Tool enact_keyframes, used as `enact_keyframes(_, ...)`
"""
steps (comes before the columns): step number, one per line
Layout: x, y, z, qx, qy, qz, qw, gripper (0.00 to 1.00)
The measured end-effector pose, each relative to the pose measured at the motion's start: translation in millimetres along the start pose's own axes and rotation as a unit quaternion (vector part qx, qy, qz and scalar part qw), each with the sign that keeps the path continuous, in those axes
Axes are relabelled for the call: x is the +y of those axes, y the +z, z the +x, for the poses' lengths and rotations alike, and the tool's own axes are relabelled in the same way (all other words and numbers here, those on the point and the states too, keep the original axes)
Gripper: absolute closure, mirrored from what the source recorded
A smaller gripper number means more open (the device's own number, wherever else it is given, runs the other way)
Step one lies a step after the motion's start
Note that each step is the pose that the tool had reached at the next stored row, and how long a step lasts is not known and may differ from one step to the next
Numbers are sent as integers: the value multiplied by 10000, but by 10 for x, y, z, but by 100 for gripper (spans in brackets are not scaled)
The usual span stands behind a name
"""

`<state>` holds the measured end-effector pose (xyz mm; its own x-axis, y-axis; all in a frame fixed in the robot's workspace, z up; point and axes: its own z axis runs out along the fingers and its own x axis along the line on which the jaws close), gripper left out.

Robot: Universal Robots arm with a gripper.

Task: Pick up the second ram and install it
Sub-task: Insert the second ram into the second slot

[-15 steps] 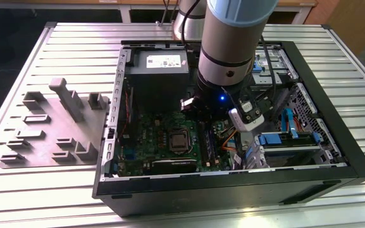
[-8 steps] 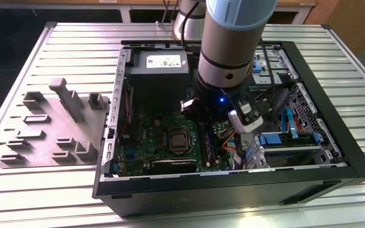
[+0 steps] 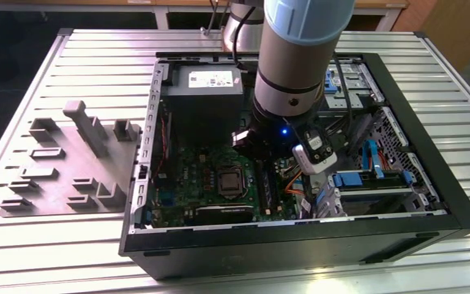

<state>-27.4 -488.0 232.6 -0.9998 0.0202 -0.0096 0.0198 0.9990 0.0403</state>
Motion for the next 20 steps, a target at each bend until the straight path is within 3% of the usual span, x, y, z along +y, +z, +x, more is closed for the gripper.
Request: enact_keyframes(20, 14, 49, 15, -4, 1, -2, 10000, 89)
